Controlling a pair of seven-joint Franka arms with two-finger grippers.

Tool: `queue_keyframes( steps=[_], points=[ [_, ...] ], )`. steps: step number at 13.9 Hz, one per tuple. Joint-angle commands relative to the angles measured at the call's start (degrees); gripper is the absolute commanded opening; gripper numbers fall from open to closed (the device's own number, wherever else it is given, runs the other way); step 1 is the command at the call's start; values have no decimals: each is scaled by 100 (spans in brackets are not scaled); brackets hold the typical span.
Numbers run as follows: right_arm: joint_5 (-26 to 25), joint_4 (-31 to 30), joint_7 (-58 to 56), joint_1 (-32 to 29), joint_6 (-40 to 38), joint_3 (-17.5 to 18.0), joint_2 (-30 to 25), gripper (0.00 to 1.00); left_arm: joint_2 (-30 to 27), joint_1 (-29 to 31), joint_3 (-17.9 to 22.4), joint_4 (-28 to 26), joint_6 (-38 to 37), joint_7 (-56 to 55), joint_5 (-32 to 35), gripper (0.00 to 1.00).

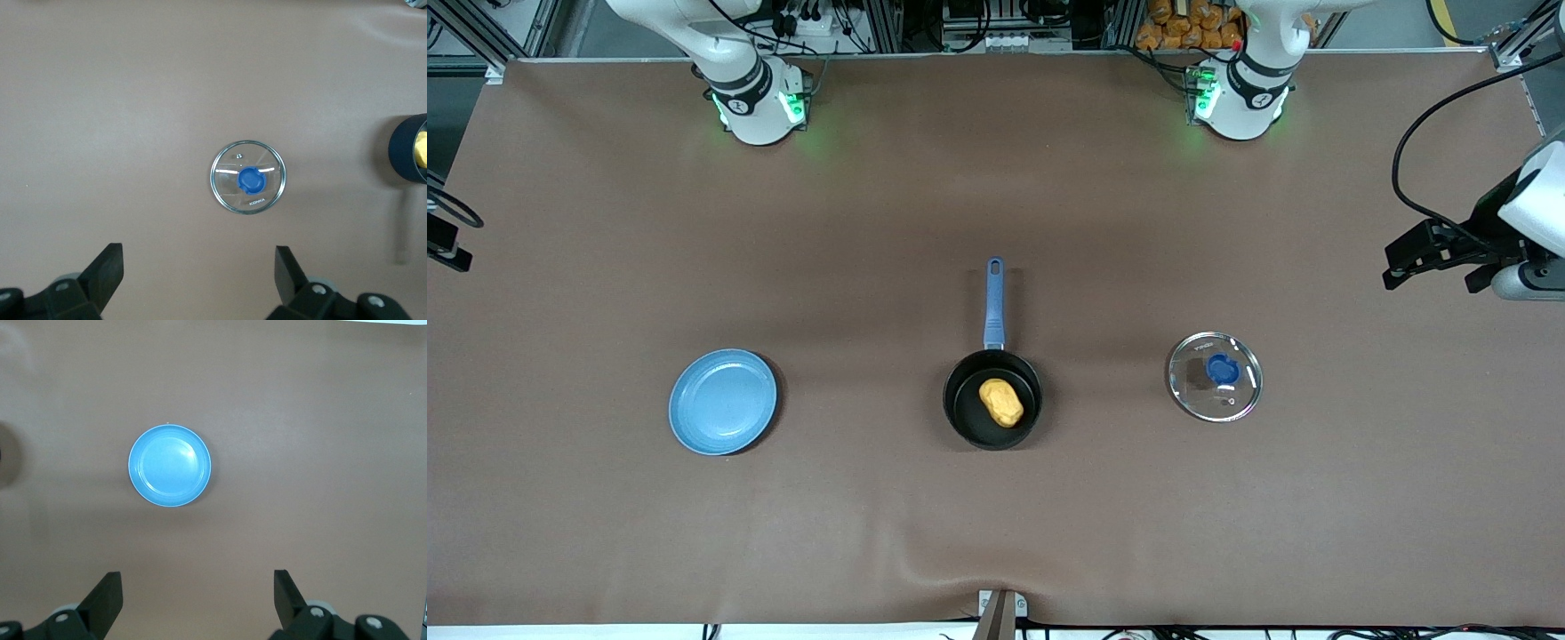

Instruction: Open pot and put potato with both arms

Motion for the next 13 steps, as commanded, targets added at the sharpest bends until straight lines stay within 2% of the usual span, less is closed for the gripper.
queue_keyframes(
  steps=[1, 13],
  points=[
    [-115, -153, -37, 29, 53, 59, -144, 100, 10, -53, 50, 118, -97, -29, -40, 100],
    [-106, -293, 112, 205, 123, 76, -170, 100, -201, 141, 50, 118, -264, -29, -348, 100]
  ],
)
